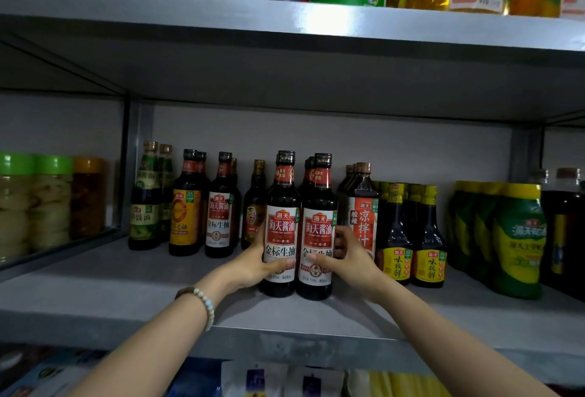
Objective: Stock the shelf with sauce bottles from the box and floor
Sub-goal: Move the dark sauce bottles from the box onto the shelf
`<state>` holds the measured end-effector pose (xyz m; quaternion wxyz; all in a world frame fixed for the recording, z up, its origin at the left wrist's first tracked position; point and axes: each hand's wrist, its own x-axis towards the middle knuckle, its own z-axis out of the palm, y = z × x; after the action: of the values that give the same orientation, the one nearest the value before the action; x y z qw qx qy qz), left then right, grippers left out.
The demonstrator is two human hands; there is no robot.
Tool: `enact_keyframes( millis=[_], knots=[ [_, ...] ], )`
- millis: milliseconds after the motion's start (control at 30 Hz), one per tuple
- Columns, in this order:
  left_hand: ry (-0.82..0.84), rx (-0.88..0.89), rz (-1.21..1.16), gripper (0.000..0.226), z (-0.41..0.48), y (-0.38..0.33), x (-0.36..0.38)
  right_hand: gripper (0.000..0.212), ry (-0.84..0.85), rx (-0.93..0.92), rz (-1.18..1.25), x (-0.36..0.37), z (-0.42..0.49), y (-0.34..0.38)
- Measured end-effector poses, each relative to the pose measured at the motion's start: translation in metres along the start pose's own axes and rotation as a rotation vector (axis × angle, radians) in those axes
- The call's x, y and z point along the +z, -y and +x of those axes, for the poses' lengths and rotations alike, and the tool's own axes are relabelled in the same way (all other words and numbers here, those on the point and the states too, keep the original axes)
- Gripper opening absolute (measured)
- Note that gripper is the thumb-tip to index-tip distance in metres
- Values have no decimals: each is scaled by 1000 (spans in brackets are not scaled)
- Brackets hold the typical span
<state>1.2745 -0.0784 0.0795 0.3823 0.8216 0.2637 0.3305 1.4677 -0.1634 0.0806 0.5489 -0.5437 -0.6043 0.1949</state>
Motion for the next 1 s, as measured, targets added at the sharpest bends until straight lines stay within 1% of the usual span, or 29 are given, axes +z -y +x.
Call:
enact_keyframes(
  millis=[367,700,1000],
  knots=[
    [24,-69,65,104,7,2,-5,66,16,29,42,1,13,-7],
    [13,-85,54,102,11,4,-7,61,13,32,54,4,21,-10],
    [-12,-92,90,100,16,6,-8,60,15,13,32,2,23,-13]
  ],
)
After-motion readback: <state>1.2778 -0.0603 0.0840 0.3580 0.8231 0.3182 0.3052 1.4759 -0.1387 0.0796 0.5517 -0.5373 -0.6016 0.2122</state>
